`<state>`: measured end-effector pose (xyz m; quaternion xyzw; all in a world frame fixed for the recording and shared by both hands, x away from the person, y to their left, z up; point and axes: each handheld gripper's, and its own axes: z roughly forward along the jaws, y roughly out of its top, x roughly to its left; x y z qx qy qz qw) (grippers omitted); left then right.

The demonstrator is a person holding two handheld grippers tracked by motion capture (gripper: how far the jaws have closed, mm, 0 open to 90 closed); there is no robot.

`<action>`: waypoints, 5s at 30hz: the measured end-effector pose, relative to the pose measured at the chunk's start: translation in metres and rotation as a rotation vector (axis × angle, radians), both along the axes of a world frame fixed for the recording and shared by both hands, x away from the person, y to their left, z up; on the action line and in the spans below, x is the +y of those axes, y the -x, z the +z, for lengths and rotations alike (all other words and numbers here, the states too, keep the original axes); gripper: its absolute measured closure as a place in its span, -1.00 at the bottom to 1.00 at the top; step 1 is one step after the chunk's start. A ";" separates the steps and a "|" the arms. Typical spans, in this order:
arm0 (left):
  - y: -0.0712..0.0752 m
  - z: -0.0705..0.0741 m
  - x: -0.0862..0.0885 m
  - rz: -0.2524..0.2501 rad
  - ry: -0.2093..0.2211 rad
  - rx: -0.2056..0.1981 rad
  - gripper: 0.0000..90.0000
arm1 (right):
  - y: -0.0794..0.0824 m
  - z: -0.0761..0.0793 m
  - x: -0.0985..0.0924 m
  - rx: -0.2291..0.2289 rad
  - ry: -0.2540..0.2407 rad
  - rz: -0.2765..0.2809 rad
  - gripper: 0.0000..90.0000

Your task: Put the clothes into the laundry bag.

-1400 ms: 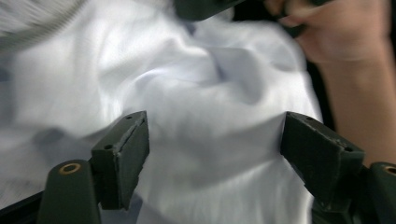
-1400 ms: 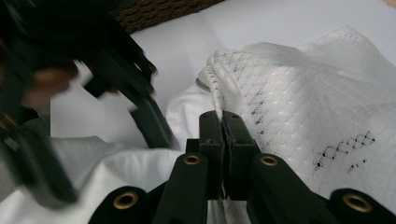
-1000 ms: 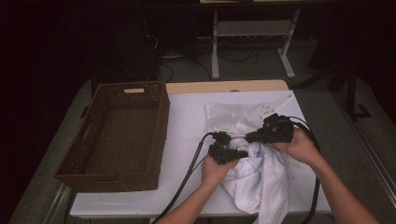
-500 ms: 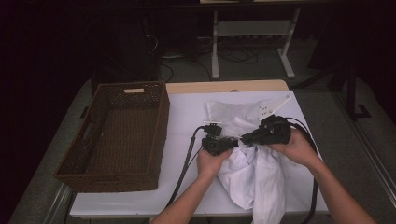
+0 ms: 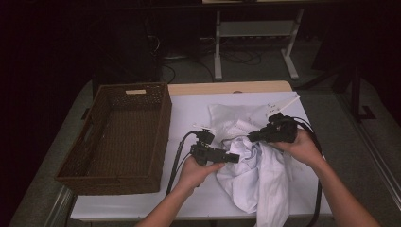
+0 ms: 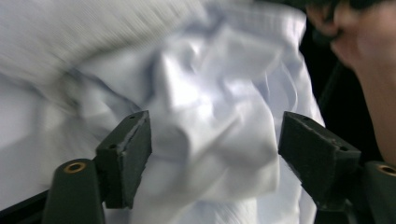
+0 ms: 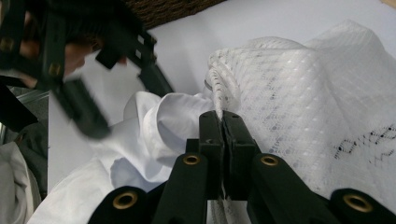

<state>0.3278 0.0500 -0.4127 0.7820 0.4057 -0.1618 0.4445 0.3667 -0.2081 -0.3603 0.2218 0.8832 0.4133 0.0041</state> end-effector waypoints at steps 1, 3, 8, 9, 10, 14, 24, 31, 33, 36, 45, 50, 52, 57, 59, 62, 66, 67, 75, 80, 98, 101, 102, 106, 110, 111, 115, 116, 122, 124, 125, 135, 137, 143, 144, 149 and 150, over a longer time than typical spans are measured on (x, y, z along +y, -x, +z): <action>0.000 -0.005 -0.007 -0.008 -0.012 0.002 -0.48 | 0.000 0.000 0.001 -0.002 0.003 0.002 0.93; -0.002 -0.015 -0.018 0.006 -0.016 0.006 -0.48 | -0.001 0.001 0.005 -0.003 0.011 0.008 0.93; -0.010 -0.039 -0.037 0.090 0.017 0.025 -0.06 | 0.002 0.000 0.012 -0.006 0.033 0.029 0.93; -0.008 -0.039 -0.039 0.094 0.016 -0.010 0.12 | 0.003 0.000 0.013 -0.008 0.038 0.038 0.93; -0.007 -0.037 -0.040 0.096 0.008 -0.041 0.40 | 0.006 0.001 0.014 -0.008 0.038 0.050 0.93; 0.000 -0.020 -0.035 0.083 0.028 -0.098 0.68 | 0.014 0.006 0.015 -0.026 0.034 0.080 0.93; 0.005 -0.001 -0.032 0.126 0.094 -0.130 0.71 | 0.029 0.019 0.013 -0.039 -0.009 0.123 0.94; -0.030 -0.028 -0.045 0.209 0.071 -0.088 0.58 | 0.020 0.013 0.004 -0.017 -0.020 0.074 0.94; -0.026 -0.027 -0.041 0.186 0.029 -0.105 0.40 | 0.015 0.005 -0.003 -0.003 0.007 0.034 0.94; -0.018 -0.019 -0.028 0.158 -0.026 -0.128 -0.03 | 0.010 -0.004 -0.011 0.012 0.000 0.011 0.94; -0.012 -0.034 -0.001 0.117 0.020 -0.002 -0.24 | 0.009 -0.004 -0.001 0.002 0.015 0.019 0.94; -0.013 -0.041 -0.021 0.074 0.111 -0.017 0.67 | 0.017 -0.002 0.011 -0.008 0.028 0.062 0.94; -0.007 -0.034 -0.022 0.066 0.124 -0.054 0.84 | 0.021 0.002 0.011 -0.013 0.022 0.081 0.94; 0.020 0.006 -0.015 0.022 0.158 -0.163 0.89 | 0.039 0.018 0.011 -0.051 -0.019 0.126 0.94; 0.031 0.018 -0.013 0.007 0.165 -0.188 0.89 | 0.048 0.026 0.013 -0.066 -0.043 0.157 0.94; 0.037 0.025 -0.011 0.013 0.199 -0.209 0.88 | 0.059 0.039 0.013 -0.092 -0.064 0.193 0.94; 0.017 0.007 -0.023 0.080 0.163 -0.205 0.88 | 0.054 0.038 0.011 -0.076 -0.067 0.195 0.94; 0.005 -0.006 -0.028 0.122 0.155 -0.173 0.88 | 0.051 0.035 0.011 -0.061 -0.069 0.190 0.94; -0.019 -0.034 -0.038 0.185 0.094 -0.129 0.67 | 0.027 0.004 -0.001 -0.003 -0.036 0.090 0.94; -0.006 -0.016 -0.015 0.155 0.001 -0.160 0.13 | 0.023 0.002 -0.005 -0.010 -0.032 0.070 0.94; 0.004 -0.045 -0.032 0.091 0.130 0.015 0.45 | 0.016 -0.003 0.007 -0.008 0.009 0.072 0.94; 0.005 -0.039 -0.040 0.116 0.178 -0.018 0.83 | 0.020 0.000 0.007 -0.015 0.013 0.084 0.94; 0.006 -0.034 -0.040 0.117 0.192 -0.037 0.86 | 0.021 0.002 0.006 -0.019 0.009 0.088 0.94; 0.007 -0.010 -0.037 0.149 0.210 -0.126 0.89 | 0.029 0.013 0.005 -0.031 -0.026 0.113 0.94; -0.013 -0.011 -0.035 0.213 0.155 -0.168 0.89 | 0.033 0.024 0.007 -0.062 -0.035 0.129 0.94; -0.022 -0.019 -0.034 0.238 0.119 -0.159 0.88 | 0.032 0.023 0.007 -0.062 -0.029 0.120 0.94; -0.027 -0.032 -0.030 0.217 0.066 -0.111 0.64 | 0.017 0.000 0.006 -0.021 0.050 0.051 0.94; -0.025 -0.030 -0.028 0.201 0.052 -0.102 0.50 | 0.015 -0.005 0.005 -0.008 0.044 0.047 0.94; -0.009 -0.012 -0.003 0.148 0.001 -0.067 -0.15 | 0.012 -0.002 -0.001 -0.017 0.021 0.026 0.94; -0.001 -0.007 -0.002 0.093 0.027 -0.036 -0.26 | 0.011 -0.002 -0.002 -0.020 0.019 0.018 0.94; 0.003 -0.006 -0.004 0.061 0.020 -0.022 -0.31 | 0.010 -0.002 -0.002 -0.021 0.019 0.017 0.94; 0.009 -0.034 -0.062 0.008 0.010 0.009 -0.30 | 0.006 -0.001 0.002 -0.026 0.033 0.018 0.93; 0.005 -0.038 -0.066 0.030 0.042 -0.021 0.32 | 0.007 -0.001 0.002 -0.022 0.036 0.022 0.93; 0.010 -0.014 -0.055 0.089 0.105 -0.164 0.88 | 0.022 0.010 -0.001 -0.057 0.011 0.054 0.94; 0.013 -0.008 -0.051 0.085 0.111 -0.180 0.88 | 0.025 0.013 -0.002 -0.063 0.006 0.060 0.94; 0.032 0.014 -0.036 0.102 0.140 -0.269 0.89 | 0.045 0.028 0.000 -0.084 -0.024 0.135 0.94; 0.034 0.016 -0.035 0.107 0.142 -0.283 0.89 | 0.049 0.031 0.002 -0.090 -0.029 0.153 0.95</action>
